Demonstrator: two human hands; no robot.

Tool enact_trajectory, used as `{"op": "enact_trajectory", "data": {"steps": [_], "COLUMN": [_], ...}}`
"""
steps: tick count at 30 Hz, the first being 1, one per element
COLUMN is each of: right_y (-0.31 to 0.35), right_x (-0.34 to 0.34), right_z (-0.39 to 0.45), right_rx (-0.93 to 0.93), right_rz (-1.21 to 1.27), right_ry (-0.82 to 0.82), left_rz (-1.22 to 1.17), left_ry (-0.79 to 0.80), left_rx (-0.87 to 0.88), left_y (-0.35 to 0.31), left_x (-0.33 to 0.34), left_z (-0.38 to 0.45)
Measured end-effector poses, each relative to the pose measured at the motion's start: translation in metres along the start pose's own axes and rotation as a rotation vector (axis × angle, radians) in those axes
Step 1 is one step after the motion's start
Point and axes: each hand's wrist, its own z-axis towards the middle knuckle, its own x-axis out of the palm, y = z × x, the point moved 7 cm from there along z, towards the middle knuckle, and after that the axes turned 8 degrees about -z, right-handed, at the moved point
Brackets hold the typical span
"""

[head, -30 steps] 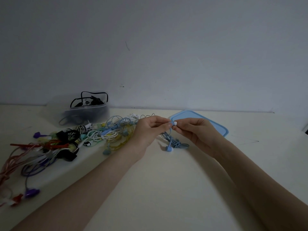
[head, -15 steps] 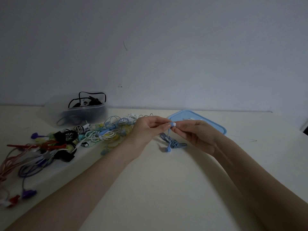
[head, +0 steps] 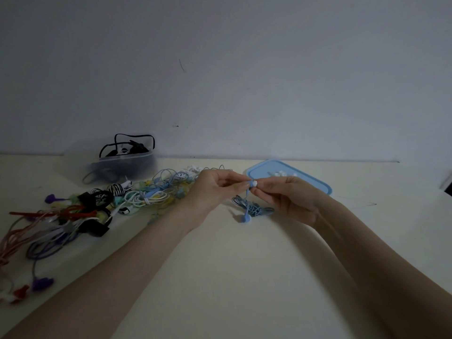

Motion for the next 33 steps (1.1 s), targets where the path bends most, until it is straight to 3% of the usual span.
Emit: {"op": "enact_trajectory", "data": {"steps": [6, 15, 21, 33], "right_y": [-0.006, 0.007, 0.009, 0.008], "right_x": [0.0, -0.003, -0.005, -0.002], "right_z": [-0.001, 0.001, -0.002, -0.002], "right_rx": [0.07, -0.067, -0.061, -0.046], "right_rz": [0.026, -0.068, -0.132, -0.141], "right_ry": [0.002, -0.09, -0.099, -0.062], "left_rz": [0.027, -0.157, -0.148, -0.086], "left_ry": [0.059, -0.047, -0.074, -0.021], "left_rx": [0.017, -0.085, -0.117, -0.032], "left_y": [0.0, 0.013, 0.02, 0.009], "left_x": [0.002, 0.0, -0.003, 0.001], "left_z": [0.0, 0.001, 0.002, -0.001]}}
